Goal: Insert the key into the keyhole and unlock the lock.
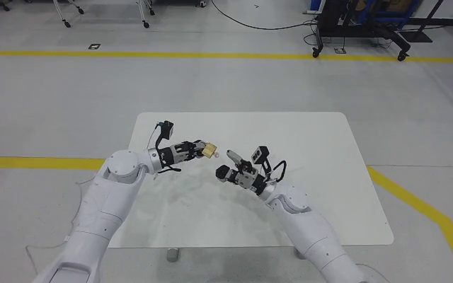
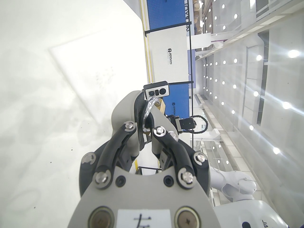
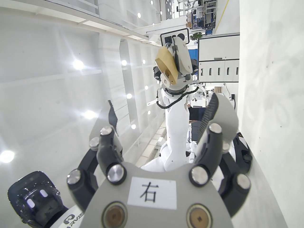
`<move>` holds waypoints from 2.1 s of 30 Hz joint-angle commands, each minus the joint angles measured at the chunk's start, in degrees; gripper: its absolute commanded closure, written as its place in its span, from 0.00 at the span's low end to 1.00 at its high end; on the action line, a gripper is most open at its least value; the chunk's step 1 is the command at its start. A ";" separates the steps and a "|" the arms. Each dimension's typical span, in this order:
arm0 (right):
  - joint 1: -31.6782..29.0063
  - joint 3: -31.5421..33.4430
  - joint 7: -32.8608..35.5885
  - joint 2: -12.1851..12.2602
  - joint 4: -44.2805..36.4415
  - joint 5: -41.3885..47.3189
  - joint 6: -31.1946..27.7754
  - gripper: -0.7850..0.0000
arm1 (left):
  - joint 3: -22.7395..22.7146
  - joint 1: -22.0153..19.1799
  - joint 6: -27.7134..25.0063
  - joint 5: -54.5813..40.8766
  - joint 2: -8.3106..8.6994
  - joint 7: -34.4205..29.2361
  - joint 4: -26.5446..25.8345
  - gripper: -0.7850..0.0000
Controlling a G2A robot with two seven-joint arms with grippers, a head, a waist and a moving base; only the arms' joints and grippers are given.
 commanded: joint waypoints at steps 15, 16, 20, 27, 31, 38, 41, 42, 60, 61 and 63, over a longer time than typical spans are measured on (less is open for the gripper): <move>1.61 -1.85 -0.91 -0.83 3.07 1.14 -0.54 0.84 | 0.40 0.61 -1.40 2.29 0.33 -0.32 -1.52 1.00; 1.61 -1.84 -0.95 -0.84 3.09 1.20 -0.54 0.84 | 0.43 0.63 -1.52 2.36 0.34 -0.30 -1.57 1.00; 1.43 -1.83 -0.24 -1.03 3.10 3.71 0.64 0.93 | 0.47 0.69 -1.71 2.49 0.40 -0.39 -1.67 1.00; 2.18 -1.52 1.14 -1.23 4.59 6.71 2.54 1.00 | 0.52 0.81 -2.17 2.68 0.51 -0.83 -1.96 1.00; 2.40 -1.57 1.19 -1.35 5.04 7.51 3.65 1.00 | 0.64 0.90 -2.58 3.15 0.58 -0.87 -2.26 1.00; 2.63 -1.43 2.06 -1.55 5.72 10.13 6.07 1.00 | 0.90 1.15 -4.61 4.27 0.72 -1.18 -3.09 1.00; 2.63 -1.17 5.20 -1.81 6.19 15.20 9.55 1.00 | 0.94 1.42 -6.06 5.48 0.82 -0.62 -3.67 1.00; 2.66 -1.06 6.40 -1.91 6.45 17.24 11.18 1.00 | 0.95 1.53 -6.60 5.79 0.85 -0.42 -3.93 1.00; 5.18 -0.20 12.60 -2.18 11.08 23.47 19.52 0.06 | 0.11 4.08 -8.54 10.75 1.39 6.51 -7.21 1.00; 5.02 -0.22 12.69 -2.15 10.79 23.05 19.01 0.00 | 0.10 4.06 -8.01 10.37 1.37 6.58 -7.13 1.00; 5.06 0.22 12.09 -1.92 10.01 20.88 16.36 0.00 | -0.01 3.94 -7.10 9.79 1.35 6.73 -6.88 1.00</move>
